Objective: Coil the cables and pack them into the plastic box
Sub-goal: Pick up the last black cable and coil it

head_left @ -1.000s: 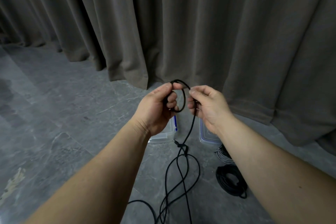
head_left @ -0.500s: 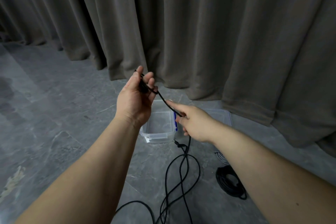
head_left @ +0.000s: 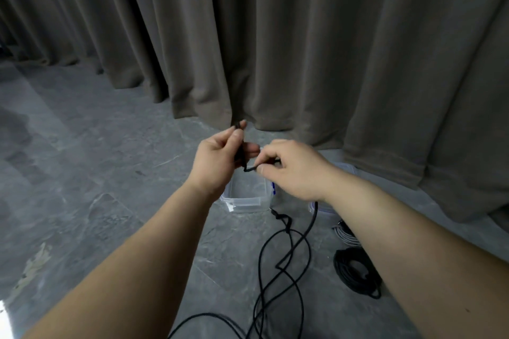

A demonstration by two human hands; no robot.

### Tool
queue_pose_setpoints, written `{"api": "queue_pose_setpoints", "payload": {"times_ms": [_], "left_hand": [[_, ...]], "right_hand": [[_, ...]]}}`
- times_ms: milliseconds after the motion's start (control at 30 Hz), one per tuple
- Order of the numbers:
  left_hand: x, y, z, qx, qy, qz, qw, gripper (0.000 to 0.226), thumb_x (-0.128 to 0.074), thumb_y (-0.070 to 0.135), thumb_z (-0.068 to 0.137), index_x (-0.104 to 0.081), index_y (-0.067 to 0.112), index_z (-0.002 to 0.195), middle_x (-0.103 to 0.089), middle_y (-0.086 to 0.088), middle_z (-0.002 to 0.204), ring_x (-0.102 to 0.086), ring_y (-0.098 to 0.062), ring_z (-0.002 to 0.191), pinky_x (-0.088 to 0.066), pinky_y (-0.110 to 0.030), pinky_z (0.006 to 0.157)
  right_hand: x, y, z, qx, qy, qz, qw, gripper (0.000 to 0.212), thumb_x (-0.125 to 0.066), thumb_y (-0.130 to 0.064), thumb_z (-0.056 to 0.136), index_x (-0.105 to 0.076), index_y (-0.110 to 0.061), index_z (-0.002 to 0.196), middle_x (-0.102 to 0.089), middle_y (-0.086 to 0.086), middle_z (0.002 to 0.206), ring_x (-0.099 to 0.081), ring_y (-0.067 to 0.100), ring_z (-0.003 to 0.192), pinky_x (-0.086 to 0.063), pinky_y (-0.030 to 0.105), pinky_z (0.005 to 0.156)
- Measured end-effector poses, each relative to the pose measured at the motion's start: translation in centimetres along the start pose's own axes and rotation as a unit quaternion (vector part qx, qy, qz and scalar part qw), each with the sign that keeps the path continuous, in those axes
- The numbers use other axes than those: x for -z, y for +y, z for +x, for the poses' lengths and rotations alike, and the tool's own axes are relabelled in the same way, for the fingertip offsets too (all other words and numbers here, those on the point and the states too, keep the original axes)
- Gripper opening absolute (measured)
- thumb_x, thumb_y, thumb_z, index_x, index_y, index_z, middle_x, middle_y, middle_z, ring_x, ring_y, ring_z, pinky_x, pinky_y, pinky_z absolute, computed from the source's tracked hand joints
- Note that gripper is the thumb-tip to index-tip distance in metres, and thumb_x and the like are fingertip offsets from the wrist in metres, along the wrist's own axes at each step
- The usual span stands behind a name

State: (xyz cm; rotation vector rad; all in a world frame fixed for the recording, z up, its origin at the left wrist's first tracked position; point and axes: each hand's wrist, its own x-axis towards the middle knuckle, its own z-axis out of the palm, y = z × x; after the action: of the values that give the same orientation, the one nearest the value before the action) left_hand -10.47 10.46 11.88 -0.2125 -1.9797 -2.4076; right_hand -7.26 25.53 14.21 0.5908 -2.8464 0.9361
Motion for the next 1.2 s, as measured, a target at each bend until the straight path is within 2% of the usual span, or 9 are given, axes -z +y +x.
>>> {"api": "queue_pose_setpoints", "payload": {"times_ms": [133,267,500,600,700,900,1000,1100,1200], "left_hand": [[-0.2,0.0,-0.6,0.038,-0.079,0.043,0.995,0.022,-0.043,0.014,0.102,-0.059,0.018,0.117,-0.070,-0.003,0.067,-0.070,-0.012,0.066,-0.057,-0.022,0.068],[-0.2,0.5,-0.8,0.080,-0.126,0.045,0.988,0.023,-0.042,0.015,0.102,-0.063,0.017,0.112,-0.069,-0.006,0.067,-0.069,-0.015,0.066,-0.058,-0.026,0.073],[-1.0,0.8,-0.8,0.088,-0.176,0.038,0.980,0.029,-0.040,0.016,0.103,-0.066,0.007,0.097,-0.057,-0.002,0.062,-0.057,-0.014,0.057,-0.050,-0.027,0.066],[-1.8,1.1,-0.9,0.104,-0.192,-0.024,0.976,0.031,-0.037,0.015,0.102,-0.062,0.004,0.088,-0.048,0.000,0.057,-0.048,-0.013,0.051,-0.050,-0.030,0.068],[-2.2,1.0,-1.0,0.118,-0.203,-0.061,0.970,0.031,-0.034,0.017,0.102,-0.059,0.004,0.088,-0.041,0.002,0.055,-0.041,-0.009,0.048,-0.052,-0.029,0.069],[-2.6,0.9,-0.7,0.126,-0.198,-0.090,0.968,0.031,-0.032,0.018,0.103,-0.055,0.008,0.085,-0.037,0.007,0.052,-0.035,-0.005,0.044,-0.045,-0.025,0.063],[-2.7,0.9,-0.5,0.136,-0.176,-0.146,0.964,0.030,-0.032,0.020,0.102,-0.052,0.012,0.080,-0.036,0.008,0.052,-0.035,-0.004,0.044,-0.043,-0.023,0.063],[-2.4,1.1,-0.2,0.142,-0.164,-0.226,0.950,0.022,-0.038,0.022,0.096,-0.052,0.013,0.082,-0.037,0.008,0.052,-0.037,-0.003,0.044,-0.045,-0.022,0.063],[-2.3,1.0,0.0,0.149,-0.162,-0.267,0.938,0.022,-0.039,0.022,0.096,-0.054,0.012,0.085,-0.041,0.007,0.053,-0.041,-0.004,0.047,-0.042,-0.024,0.071]], "right_hand": [[1.1,1.1,0.1,-0.023,0.046,0.118,0.992,0.018,-0.064,-0.017,0.087,-0.065,-0.031,0.075,-0.062,-0.017,0.072,-0.054,-0.006,0.067,-0.041,0.012,0.068],[1.3,2.0,-0.1,-0.026,0.092,0.221,0.971,0.017,-0.065,-0.010,0.088,-0.067,-0.024,0.078,-0.064,-0.012,0.071,-0.052,-0.007,0.063,-0.040,0.007,0.067],[0.7,2.6,0.2,-0.041,0.185,0.321,0.928,0.013,-0.070,-0.008,0.084,-0.069,-0.019,0.077,-0.067,-0.008,0.071,-0.059,-0.004,0.066,-0.045,0.011,0.068],[0.5,2.7,0.4,-0.052,0.235,0.351,0.905,0.020,-0.075,-0.006,0.079,-0.063,-0.019,0.071,-0.059,-0.009,0.062,-0.052,-0.003,0.057,-0.042,0.011,0.057],[0.5,3.0,0.5,-0.060,0.241,0.351,0.903,0.020,-0.073,-0.008,0.081,-0.064,-0.021,0.069,-0.060,-0.014,0.056,-0.052,-0.003,0.054,-0.041,0.014,0.055],[-0.1,3.2,0.3,-0.062,0.255,0.313,0.913,0.020,-0.069,-0.014,0.086,-0.069,-0.028,0.072,-0.066,-0.011,0.060,-0.063,0.002,0.062,-0.053,0.027,0.062],[0.0,3.0,0.1,-0.042,0.207,0.300,0.930,0.017,-0.061,-0.014,0.092,-0.071,-0.028,0.097,-0.071,-0.014,0.081,-0.066,0.000,0.079,-0.055,0.029,0.076],[0.0,3.3,-0.1,-0.036,0.081,0.334,0.938,0.054,-0.067,-0.012,0.087,-0.050,-0.028,0.135,-0.058,-0.010,0.127,-0.061,0.004,0.102,-0.048,0.021,0.085],[-0.5,3.2,-0.2,-0.032,0.037,0.326,0.944,0.087,-0.081,-0.028,0.067,-0.037,-0.041,0.141,-0.051,-0.016,0.134,-0.064,0.017,0.105,-0.052,0.033,0.094]]}}
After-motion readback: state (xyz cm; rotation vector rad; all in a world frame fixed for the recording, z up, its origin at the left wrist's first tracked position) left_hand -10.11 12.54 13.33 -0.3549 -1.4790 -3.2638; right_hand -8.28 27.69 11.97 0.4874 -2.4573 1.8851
